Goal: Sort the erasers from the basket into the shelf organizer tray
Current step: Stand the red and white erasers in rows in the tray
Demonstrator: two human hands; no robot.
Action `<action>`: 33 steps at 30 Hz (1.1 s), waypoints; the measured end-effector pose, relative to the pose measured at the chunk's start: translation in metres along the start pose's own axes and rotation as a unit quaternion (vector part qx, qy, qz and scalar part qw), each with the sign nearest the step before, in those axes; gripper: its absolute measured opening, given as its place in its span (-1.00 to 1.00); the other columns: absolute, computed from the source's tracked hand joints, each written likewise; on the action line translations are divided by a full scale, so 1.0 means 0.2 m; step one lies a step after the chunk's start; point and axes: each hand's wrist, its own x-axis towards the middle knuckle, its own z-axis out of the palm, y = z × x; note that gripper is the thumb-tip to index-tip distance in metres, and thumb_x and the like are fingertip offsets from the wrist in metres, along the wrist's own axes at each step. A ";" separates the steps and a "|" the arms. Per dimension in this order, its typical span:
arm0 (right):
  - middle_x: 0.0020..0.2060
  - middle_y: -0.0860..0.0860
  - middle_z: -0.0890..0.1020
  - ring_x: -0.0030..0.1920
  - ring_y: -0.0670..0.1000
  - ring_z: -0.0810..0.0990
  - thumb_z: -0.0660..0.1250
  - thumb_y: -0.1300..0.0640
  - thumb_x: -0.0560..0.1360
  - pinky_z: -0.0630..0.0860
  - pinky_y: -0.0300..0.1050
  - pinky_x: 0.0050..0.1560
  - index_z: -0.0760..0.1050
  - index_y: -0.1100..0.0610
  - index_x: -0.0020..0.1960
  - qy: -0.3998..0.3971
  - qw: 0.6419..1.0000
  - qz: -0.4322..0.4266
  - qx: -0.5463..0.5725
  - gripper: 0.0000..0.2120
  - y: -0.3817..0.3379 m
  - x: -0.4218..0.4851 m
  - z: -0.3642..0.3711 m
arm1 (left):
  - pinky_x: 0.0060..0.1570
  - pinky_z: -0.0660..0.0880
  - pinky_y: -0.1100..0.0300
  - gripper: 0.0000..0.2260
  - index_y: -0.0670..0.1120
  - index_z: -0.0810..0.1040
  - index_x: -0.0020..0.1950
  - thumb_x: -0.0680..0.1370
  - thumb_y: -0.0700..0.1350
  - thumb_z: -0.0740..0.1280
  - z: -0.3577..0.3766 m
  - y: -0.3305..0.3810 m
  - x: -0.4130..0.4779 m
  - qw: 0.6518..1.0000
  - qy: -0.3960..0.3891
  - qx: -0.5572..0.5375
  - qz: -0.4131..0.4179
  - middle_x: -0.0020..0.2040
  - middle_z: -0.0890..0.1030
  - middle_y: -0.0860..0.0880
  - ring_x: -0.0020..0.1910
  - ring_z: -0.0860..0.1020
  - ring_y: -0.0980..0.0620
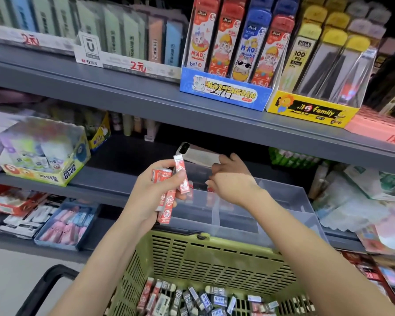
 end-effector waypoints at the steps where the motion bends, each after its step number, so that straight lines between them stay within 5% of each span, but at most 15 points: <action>1: 0.09 -0.01 0.58 0.16 0.09 0.34 0.00 -0.06 0.62 0.16 -0.01 0.12 0.60 0.05 0.06 0.019 1.000 0.004 0.002 -0.59 0.00 -0.02 0.00 | -0.46 0.48 0.25 -0.59 0.01 0.58 0.08 0.26 0.02 0.48 0.00 0.00 0.00 1.000 -0.003 0.001 -0.001 -0.27 0.67 -0.06 -0.37 0.62 0.01; 3: 0.08 -0.06 0.59 0.14 0.06 0.35 0.04 -0.05 0.61 0.15 -0.05 0.10 0.60 0.01 0.07 0.075 0.995 0.027 0.067 -0.64 -0.01 -0.05 -0.01 | -0.46 0.48 0.25 -0.59 0.03 0.58 0.07 0.25 0.03 0.48 0.00 -0.01 0.00 1.000 -0.007 0.007 -0.004 -0.26 0.67 -0.05 -0.37 0.62 0.01; 5: -0.01 -0.11 0.64 0.05 -0.04 0.42 0.12 -0.04 0.60 0.24 -0.15 0.06 0.62 0.02 0.04 0.147 0.944 0.080 0.284 -0.70 -0.05 -0.08 -0.05 | -0.45 0.48 0.24 -0.63 0.05 0.59 0.04 0.25 0.02 0.48 0.01 -0.01 0.00 1.000 -0.016 0.023 -0.004 -0.26 0.67 -0.04 -0.37 0.62 0.02; 8: -0.16 -0.20 0.64 -0.15 -0.28 0.55 0.25 -0.01 0.55 0.39 -0.44 -0.12 0.60 0.06 0.03 0.126 0.744 0.093 0.650 -0.79 -0.11 -0.13 -0.16 | -0.44 0.48 0.22 -0.63 0.00 0.59 0.06 0.28 -0.04 0.53 0.02 0.01 0.00 0.997 -0.050 0.066 0.007 -0.24 0.66 -0.09 -0.36 0.61 -0.01; 14: -0.37 -0.01 0.64 -0.36 -0.11 0.51 0.33 0.21 0.50 0.42 -0.27 -0.41 0.64 0.11 -0.19 0.087 0.595 0.099 0.793 -0.86 -0.06 -0.24 -0.19 | -0.44 0.49 0.20 -0.77 -0.08 0.56 0.02 0.41 -0.19 0.50 0.11 0.00 0.00 0.986 -0.090 0.140 0.017 -0.29 0.66 -0.06 -0.38 0.60 -0.02; 17: -0.41 0.02 0.63 -0.42 -0.08 0.47 0.38 0.23 0.46 0.37 -0.30 -0.50 0.63 0.14 -0.32 0.150 0.521 0.222 0.810 -0.81 0.06 -0.29 -0.11 | -0.47 0.48 0.24 -0.78 -0.06 0.55 0.02 0.42 -0.16 0.47 0.17 -0.02 0.02 0.990 -0.058 0.127 0.005 -0.34 0.65 0.00 -0.42 0.58 0.03; 19: -0.45 0.00 0.60 -0.46 -0.10 0.44 0.42 0.20 0.42 0.35 -0.28 -0.49 0.61 0.10 -0.40 0.197 0.552 0.325 0.742 -0.78 0.15 -0.31 -0.03 | -0.47 0.47 0.25 -0.81 -0.06 0.55 0.00 0.43 -0.15 0.46 0.19 -0.03 0.03 0.994 -0.030 0.103 0.000 -0.38 0.62 0.02 -0.45 0.56 0.04; 21: -0.45 -0.02 0.60 -0.43 -0.07 0.49 0.43 0.19 0.39 0.40 -0.21 -0.37 0.59 0.03 -0.44 0.192 0.642 0.386 0.634 -0.77 0.19 -0.32 0.06 | -0.48 0.46 0.25 -0.77 -0.09 0.56 -0.02 0.38 -0.08 0.48 0.21 -0.03 0.04 0.998 -0.012 0.066 -0.010 -0.41 0.59 0.02 -0.48 0.53 0.05; 24: -0.34 0.01 0.64 -0.22 0.07 0.61 0.42 0.05 0.37 0.41 -0.20 -0.26 0.63 0.05 -0.29 0.074 0.794 0.384 0.466 -0.90 0.20 -0.29 0.16 | -0.50 0.46 0.27 -0.64 -0.08 0.56 -0.05 0.25 0.07 0.46 0.24 -0.04 0.05 0.999 0.006 0.022 -0.025 -0.41 0.57 0.01 -0.48 0.53 0.08; 26: -0.22 0.04 0.66 -0.14 0.09 0.61 0.38 -0.04 0.39 0.35 -0.23 -0.28 0.64 0.09 -0.19 0.003 0.859 0.375 0.349 -0.80 0.19 -0.25 0.19 | -0.51 0.45 0.28 -0.57 -0.09 0.54 -0.03 0.22 0.13 0.44 0.26 -0.04 0.06 0.999 0.018 -0.002 -0.033 -0.41 0.57 0.00 -0.49 0.53 0.09; 33: -0.27 0.02 0.56 -0.19 0.07 0.61 0.36 -0.02 0.41 0.35 -0.26 -0.31 0.54 0.09 -0.14 -0.059 0.895 0.373 0.239 -0.83 0.13 -0.13 0.18 | -0.51 0.47 0.26 -0.40 -0.11 0.53 -0.02 0.15 0.30 0.40 0.30 -0.06 0.11 0.993 0.036 -0.080 -0.083 -0.40 0.61 -0.02 -0.48 0.56 0.08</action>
